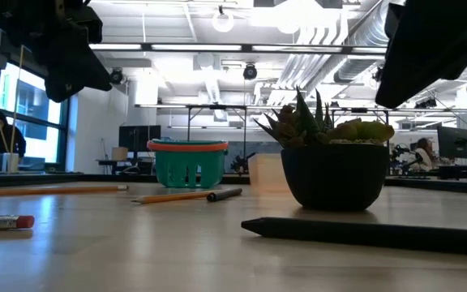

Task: Sort pens & pencils
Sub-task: Put the bottom black ballpoint pen into the orange bin

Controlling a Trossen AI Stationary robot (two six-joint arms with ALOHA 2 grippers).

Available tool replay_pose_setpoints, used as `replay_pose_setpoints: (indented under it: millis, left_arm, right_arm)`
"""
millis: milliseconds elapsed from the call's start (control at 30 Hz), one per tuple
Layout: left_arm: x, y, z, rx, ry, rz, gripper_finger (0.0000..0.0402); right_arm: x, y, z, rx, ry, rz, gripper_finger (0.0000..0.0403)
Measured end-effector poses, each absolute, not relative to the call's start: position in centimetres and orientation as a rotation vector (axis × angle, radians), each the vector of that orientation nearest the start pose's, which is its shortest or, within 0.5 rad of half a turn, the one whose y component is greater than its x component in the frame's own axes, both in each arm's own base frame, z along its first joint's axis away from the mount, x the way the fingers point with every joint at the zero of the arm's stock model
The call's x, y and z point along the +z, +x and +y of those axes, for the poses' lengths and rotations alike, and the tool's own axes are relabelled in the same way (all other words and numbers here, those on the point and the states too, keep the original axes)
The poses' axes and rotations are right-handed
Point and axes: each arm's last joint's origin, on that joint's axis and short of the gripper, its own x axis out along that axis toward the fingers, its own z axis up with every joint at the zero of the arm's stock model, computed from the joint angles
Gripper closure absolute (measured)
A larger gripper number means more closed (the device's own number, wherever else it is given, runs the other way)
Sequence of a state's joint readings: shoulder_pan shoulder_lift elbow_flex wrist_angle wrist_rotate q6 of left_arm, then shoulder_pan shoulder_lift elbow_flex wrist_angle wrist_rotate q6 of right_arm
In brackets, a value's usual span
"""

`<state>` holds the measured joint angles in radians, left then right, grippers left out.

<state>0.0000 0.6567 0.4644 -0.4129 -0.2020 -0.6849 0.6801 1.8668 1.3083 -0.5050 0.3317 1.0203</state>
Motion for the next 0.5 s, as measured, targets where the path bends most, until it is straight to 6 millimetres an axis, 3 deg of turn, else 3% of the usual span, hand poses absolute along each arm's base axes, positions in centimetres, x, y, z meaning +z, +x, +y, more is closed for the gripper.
replay_pose_setpoints:
  millis: [200,500]
  left_arm:
    - [22.2,14.2,0.6,0.394,-0.6,0.51,0.0344]
    - [22.2,14.2,0.6,0.394,-0.601,0.509,0.0344]
  right_arm:
    - [19.3,30.3,23.2,-0.193,0.397,0.967,0.0301]
    - [17.3,31.0,24.0,-0.171,0.411,0.989,0.0301]
